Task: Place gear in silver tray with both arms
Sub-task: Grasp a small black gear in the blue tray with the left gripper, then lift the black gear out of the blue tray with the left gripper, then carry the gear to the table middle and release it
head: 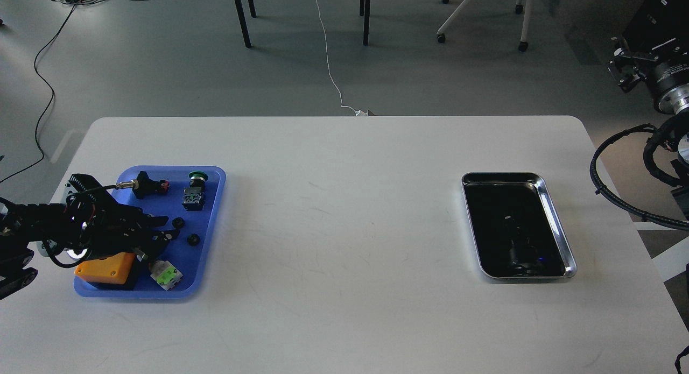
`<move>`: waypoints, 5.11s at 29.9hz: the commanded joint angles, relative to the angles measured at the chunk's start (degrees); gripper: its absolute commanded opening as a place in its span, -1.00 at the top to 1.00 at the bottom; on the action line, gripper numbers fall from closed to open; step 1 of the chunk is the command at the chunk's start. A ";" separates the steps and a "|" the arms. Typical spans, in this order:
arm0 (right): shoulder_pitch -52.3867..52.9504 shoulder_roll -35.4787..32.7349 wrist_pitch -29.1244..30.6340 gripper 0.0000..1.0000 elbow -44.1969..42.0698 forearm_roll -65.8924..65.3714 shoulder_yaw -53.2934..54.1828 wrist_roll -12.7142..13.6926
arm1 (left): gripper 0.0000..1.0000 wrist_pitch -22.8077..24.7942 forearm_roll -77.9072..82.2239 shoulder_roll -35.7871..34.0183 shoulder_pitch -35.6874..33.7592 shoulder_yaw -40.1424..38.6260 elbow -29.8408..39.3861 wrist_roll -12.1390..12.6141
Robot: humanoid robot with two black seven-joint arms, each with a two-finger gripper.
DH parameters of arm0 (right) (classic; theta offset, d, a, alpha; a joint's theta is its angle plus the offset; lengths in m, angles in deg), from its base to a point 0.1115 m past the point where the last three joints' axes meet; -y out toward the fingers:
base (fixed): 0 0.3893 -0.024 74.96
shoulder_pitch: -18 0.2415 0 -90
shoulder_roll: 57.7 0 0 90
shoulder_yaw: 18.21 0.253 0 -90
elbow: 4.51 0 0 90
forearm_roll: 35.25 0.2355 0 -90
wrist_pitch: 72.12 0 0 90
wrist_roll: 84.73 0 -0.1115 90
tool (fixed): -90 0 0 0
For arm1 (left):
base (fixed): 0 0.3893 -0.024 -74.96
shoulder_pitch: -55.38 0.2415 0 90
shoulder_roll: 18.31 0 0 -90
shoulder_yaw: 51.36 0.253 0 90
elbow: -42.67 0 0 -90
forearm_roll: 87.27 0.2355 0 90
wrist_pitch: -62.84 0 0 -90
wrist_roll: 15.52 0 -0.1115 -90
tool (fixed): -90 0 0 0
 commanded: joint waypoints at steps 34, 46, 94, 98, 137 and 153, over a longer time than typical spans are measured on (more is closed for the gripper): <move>-0.27 -0.10 0.00 -0.99 -0.10 -0.37 -0.96 0.00 | 0.15 5.04 8.92 1.98 -5.75 0.61 -0.22 -0.02; -0.10 0.42 0.00 -0.99 -0.10 -0.37 -2.72 -0.09 | 0.16 5.04 9.10 2.16 -5.58 0.61 -0.22 -0.02; 0.17 1.13 0.00 -0.99 -0.10 -0.37 -2.81 -0.09 | 0.57 4.86 8.39 3.74 -5.14 2.72 -2.77 -0.02; 0.17 1.04 0.00 -0.99 -0.10 -0.37 -2.90 -0.09 | 0.75 4.86 8.31 3.65 -5.14 2.63 -2.77 -0.02; -0.27 0.25 0.00 -0.99 -0.63 -0.37 -6.41 -0.09 | 0.77 3.80 14.27 5.83 -24.29 2.02 23.50 -0.02; -4.05 -4.06 0.00 -0.99 -0.36 -0.28 -5.80 -0.18 | 0.77 12.68 15.78 35.99 -22.63 3.25 7.17 -0.02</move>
